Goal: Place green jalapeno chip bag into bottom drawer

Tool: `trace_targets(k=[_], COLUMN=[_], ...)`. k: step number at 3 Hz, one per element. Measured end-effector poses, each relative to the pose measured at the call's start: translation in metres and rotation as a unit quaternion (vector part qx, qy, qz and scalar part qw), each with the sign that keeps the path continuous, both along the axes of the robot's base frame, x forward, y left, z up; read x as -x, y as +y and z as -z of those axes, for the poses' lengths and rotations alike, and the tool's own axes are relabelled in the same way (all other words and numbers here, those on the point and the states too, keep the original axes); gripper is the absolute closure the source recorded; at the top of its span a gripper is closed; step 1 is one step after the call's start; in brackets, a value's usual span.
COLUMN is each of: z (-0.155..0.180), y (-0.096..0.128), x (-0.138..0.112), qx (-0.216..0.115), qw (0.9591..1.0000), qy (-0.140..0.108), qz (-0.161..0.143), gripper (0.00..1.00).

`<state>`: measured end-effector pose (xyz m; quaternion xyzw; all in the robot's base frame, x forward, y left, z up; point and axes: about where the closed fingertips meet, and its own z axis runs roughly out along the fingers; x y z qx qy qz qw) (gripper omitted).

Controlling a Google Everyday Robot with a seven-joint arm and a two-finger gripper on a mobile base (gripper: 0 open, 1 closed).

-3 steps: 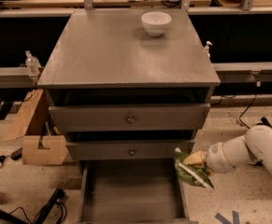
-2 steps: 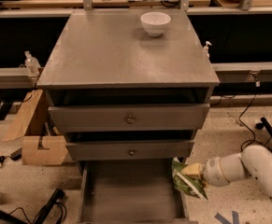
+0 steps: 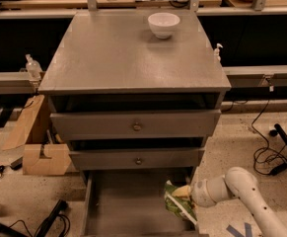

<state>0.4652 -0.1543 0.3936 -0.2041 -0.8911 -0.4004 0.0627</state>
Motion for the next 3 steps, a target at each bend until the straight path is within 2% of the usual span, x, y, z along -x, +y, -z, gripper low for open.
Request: trace_targets(k=[1,2,3], z=[0.032,0.044,0.046], y=[0.032,0.044,0.046], x=[0.001,0.001,0.002], qx=[0.019,0.026,0.025], qw=[0.9991,0.9982,0.9981], qy=[0.018,0.024,0.026], qz=[-0.035,-0.048,-0.049], gripper=[1.0,1.0,0.82])
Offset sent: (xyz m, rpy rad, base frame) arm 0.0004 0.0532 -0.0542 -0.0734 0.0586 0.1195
